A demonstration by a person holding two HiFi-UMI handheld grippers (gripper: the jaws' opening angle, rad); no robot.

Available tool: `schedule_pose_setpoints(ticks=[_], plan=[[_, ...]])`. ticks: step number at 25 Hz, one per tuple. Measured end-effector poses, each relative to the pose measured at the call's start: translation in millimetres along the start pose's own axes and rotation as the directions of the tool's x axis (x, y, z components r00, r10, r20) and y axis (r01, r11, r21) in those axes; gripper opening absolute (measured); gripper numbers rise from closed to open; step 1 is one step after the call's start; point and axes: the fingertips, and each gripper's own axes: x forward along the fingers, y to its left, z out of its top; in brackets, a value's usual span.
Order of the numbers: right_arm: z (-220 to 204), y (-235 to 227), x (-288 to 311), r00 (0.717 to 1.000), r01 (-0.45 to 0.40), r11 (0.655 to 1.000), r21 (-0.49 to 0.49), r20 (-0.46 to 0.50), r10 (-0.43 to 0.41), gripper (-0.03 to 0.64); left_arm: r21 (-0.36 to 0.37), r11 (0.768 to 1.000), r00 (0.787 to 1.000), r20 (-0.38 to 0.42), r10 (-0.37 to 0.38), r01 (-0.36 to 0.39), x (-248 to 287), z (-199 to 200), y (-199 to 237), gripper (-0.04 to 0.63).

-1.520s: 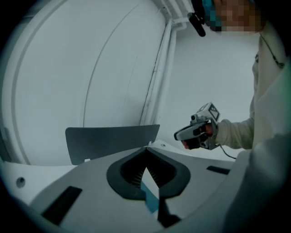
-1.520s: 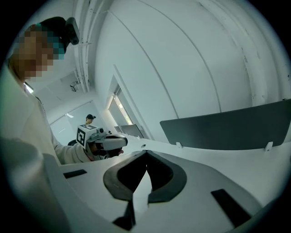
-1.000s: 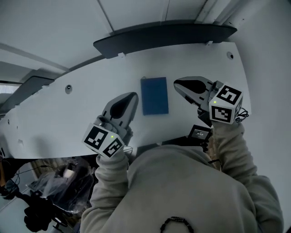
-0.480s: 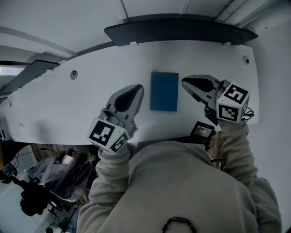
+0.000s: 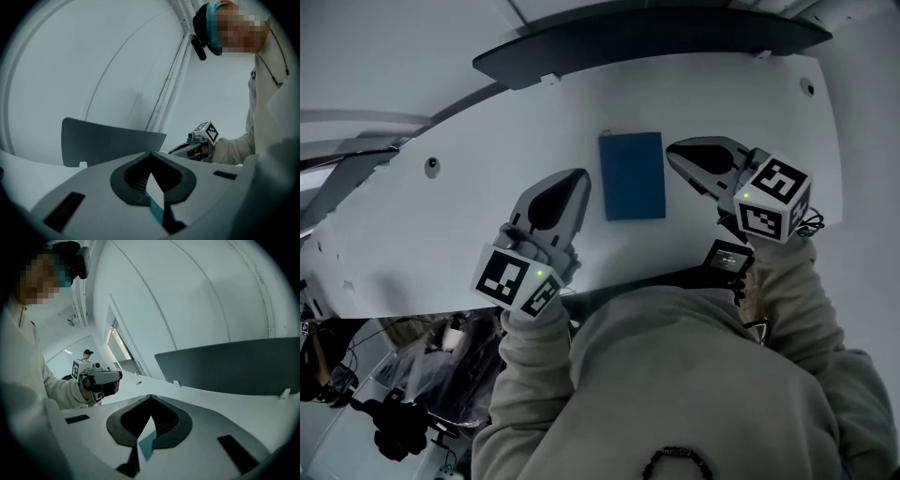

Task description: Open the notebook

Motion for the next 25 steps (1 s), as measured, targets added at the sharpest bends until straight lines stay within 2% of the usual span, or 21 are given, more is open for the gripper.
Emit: schedule_pose_setpoints(ticks=[7, 16, 20, 25], plan=[[-17, -5, 0, 1.000, 0.011, 0.999, 0.031, -0.025, -0.010, 0.021, -0.047, 0.999, 0.999, -0.040, 0.026, -0.027, -4, -41, 10, -0.005], [-56, -11, 22, 0.996, -0.008, 0.995, 0.099, -0.085, 0.016, 0.021, -0.125, 0.992, 0.996, -0.094, -0.005, -0.007, 2, -87, 14, -0.005], [-79, -21, 34, 0.993, 0.007, 0.991, 0.135, -0.117, 0.009, 0.021, -0.130, 0.991, 0.993, -0.120, -0.020, 0.004, 8, -105, 16, -0.005], [-99, -33, 42, 0.990, 0.030, 0.985, 0.170, -0.141, -0.006, 0.021, -0.175, 0.985, 0.991, -0.129, -0.019, -0.004, 9, -116, 27, -0.005]])
